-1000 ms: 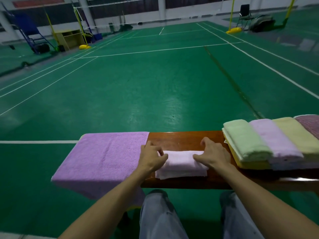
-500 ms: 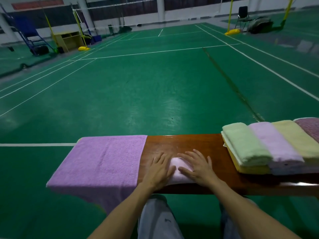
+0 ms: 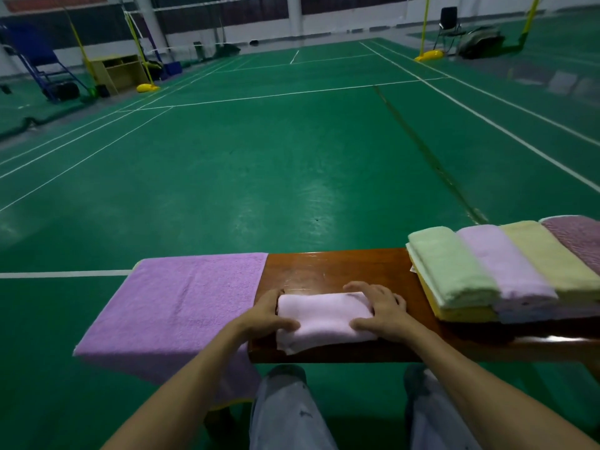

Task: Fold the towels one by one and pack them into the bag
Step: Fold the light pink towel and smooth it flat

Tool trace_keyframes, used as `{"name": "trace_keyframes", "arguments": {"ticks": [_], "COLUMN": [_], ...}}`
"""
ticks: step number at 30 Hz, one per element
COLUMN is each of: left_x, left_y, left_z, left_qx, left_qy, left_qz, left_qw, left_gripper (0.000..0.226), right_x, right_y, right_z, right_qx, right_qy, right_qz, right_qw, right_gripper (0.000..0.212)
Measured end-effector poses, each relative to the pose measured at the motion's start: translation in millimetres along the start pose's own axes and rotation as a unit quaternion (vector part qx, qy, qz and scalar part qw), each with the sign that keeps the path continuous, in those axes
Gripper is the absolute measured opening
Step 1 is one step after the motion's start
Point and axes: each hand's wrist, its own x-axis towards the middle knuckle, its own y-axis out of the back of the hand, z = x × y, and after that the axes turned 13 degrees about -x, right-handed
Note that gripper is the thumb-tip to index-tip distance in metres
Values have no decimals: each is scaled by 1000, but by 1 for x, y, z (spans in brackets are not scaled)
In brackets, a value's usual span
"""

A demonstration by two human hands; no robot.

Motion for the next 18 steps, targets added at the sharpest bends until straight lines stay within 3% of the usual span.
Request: {"name": "trace_keyframes", "arguments": {"ticks": [3,6,11,18], "left_x": [3,0,-10,-17], "left_y": [3,3,-2,-3], "left_z": [-4,-9,-9,39], "left_qx": [15,13,-78,-49], "left_qy": [-13,-72,-187,-191], "left_qz": [16,25,60,-1], "left_qw": [1000,997,978,980], "left_gripper": [53,55,82,28], "right_x": [-1,-5,-12,-34], "right_y": [3,6,21,46], "right_z": [0,-4,0,24], "right_qx": [37,97,98,172], "right_qy": [46,102,157,166], "right_qz": [17,28,24,46], "right_qw": [998,990,982,970], "right_gripper": [67,74,81,49]}}
